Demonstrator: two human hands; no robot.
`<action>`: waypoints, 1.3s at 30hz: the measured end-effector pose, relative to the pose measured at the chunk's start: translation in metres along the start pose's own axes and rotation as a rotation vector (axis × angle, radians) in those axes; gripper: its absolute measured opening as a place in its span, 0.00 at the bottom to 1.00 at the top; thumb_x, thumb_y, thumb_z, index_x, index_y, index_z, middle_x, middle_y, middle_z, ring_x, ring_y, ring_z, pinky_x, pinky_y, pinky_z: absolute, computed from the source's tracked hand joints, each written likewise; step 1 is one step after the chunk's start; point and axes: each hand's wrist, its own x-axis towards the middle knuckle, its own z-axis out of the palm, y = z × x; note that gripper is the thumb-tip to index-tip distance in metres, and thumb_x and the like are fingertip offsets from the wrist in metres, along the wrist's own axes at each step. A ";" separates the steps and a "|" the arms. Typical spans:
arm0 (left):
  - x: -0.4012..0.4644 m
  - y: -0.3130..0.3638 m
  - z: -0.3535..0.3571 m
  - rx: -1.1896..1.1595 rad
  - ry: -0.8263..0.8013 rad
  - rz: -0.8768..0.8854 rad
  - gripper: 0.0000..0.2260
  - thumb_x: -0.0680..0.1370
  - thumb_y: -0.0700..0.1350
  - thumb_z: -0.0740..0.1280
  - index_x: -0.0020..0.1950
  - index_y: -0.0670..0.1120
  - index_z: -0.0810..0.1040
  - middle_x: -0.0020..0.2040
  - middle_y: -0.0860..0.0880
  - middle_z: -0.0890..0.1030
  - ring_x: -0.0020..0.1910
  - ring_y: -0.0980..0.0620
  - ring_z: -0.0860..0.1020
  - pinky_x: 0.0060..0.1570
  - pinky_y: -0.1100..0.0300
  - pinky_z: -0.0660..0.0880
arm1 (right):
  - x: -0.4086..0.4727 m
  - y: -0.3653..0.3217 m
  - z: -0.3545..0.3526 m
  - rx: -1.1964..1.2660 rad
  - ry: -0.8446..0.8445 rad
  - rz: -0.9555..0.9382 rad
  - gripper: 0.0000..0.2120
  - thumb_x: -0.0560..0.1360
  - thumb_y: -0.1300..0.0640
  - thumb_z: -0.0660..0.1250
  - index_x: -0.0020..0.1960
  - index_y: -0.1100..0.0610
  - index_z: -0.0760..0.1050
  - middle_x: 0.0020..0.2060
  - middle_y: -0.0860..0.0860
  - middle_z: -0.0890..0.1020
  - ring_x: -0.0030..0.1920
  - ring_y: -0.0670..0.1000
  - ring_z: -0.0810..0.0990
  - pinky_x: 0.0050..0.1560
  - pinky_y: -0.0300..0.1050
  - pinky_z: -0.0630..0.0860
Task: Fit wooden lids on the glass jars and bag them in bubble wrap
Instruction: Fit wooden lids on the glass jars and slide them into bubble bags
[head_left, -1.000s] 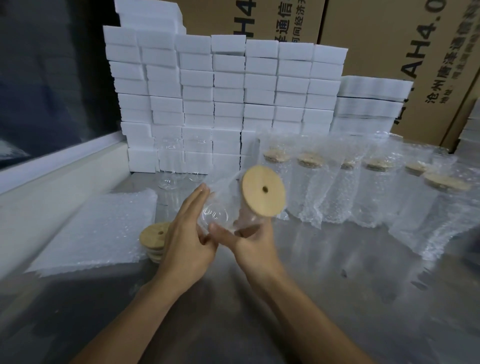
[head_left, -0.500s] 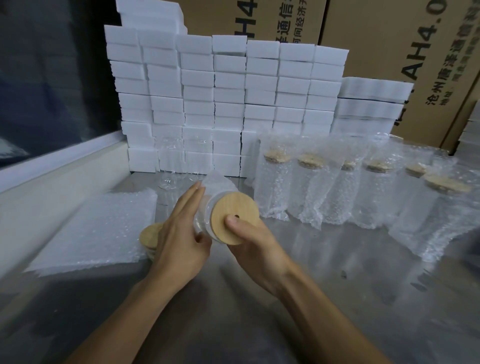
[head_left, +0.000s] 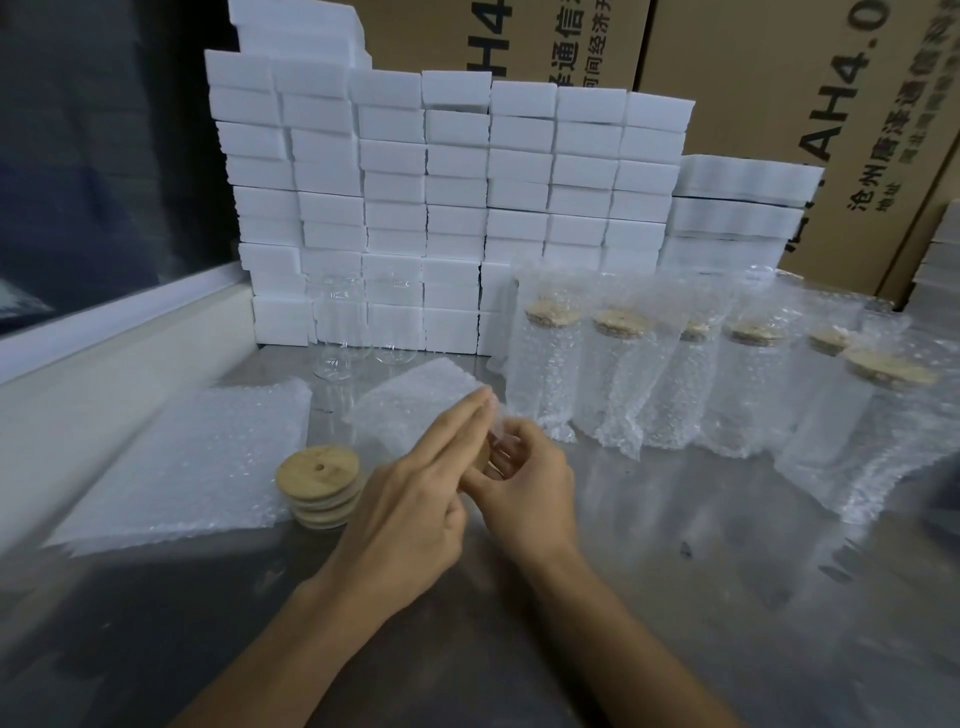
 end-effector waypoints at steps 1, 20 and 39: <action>0.000 0.000 0.000 0.001 -0.011 0.012 0.42 0.65 0.27 0.63 0.78 0.48 0.61 0.78 0.61 0.58 0.69 0.58 0.71 0.52 0.59 0.79 | 0.000 0.001 -0.001 -0.054 0.030 -0.011 0.19 0.67 0.58 0.81 0.55 0.56 0.79 0.49 0.49 0.86 0.49 0.41 0.85 0.54 0.42 0.82; 0.001 0.005 -0.013 0.009 0.173 0.080 0.37 0.73 0.58 0.69 0.76 0.44 0.62 0.70 0.53 0.72 0.60 0.51 0.74 0.60 0.58 0.70 | 0.003 -0.011 -0.006 0.166 0.392 -0.170 0.14 0.83 0.57 0.59 0.40 0.55 0.75 0.37 0.46 0.86 0.37 0.45 0.86 0.43 0.50 0.81; 0.006 0.006 -0.012 -1.000 0.286 -0.516 0.29 0.65 0.53 0.77 0.63 0.44 0.76 0.54 0.45 0.84 0.54 0.46 0.83 0.52 0.55 0.80 | -0.001 -0.015 -0.004 0.286 -0.187 -0.053 0.37 0.73 0.31 0.67 0.67 0.59 0.75 0.58 0.52 0.83 0.59 0.45 0.81 0.65 0.45 0.76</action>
